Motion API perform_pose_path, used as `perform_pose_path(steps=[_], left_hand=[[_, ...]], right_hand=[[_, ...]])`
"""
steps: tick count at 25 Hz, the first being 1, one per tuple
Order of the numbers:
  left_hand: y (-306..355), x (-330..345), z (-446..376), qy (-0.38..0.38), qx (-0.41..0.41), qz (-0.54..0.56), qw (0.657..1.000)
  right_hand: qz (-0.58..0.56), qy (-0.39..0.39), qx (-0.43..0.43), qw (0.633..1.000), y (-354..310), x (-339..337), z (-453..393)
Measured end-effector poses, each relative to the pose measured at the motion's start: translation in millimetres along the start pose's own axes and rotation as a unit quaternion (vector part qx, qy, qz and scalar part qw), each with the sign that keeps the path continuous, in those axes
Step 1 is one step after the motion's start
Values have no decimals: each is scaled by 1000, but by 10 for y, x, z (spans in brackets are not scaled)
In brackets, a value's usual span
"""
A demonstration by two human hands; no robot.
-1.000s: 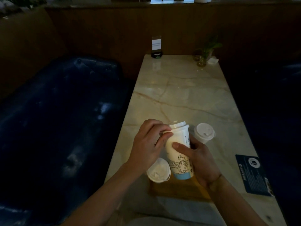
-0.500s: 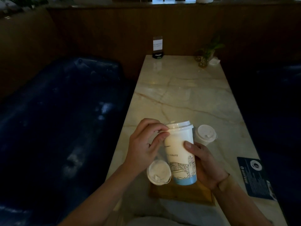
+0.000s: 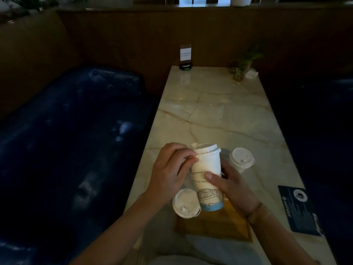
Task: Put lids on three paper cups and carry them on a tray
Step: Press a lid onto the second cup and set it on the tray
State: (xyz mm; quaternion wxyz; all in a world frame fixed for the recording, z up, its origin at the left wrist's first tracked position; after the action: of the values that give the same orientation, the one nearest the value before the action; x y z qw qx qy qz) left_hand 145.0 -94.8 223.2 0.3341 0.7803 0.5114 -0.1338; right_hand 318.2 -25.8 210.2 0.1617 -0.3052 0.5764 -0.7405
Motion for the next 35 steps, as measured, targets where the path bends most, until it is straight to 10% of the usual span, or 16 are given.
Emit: perform_pose_path(steps=[6, 28, 35], left_hand=[[60, 76, 26, -9, 23, -42, 999], [107, -93, -68, -1, -43, 68, 997], [79, -79, 11, -32, -18, 5, 999]], right_hand=[[104, 83, -49, 990, 16, 30, -7], [-227, -40, 101, 968, 24, 58, 224], [-3, 10, 67, 998, -51, 50, 162]])
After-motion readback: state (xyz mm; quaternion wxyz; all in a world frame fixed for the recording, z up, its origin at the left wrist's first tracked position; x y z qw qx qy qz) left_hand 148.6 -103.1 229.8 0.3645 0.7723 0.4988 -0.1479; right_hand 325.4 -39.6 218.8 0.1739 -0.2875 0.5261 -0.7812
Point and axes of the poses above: each hand's wrist, its own z-axis away from the middle knuckle, its own x-axis out of the palm, y = z × x, the point moved 1 cm from there along -z, towards the middle knuckle, and after that the axes turned 9 degrees about -z, right-handed, at the moved point
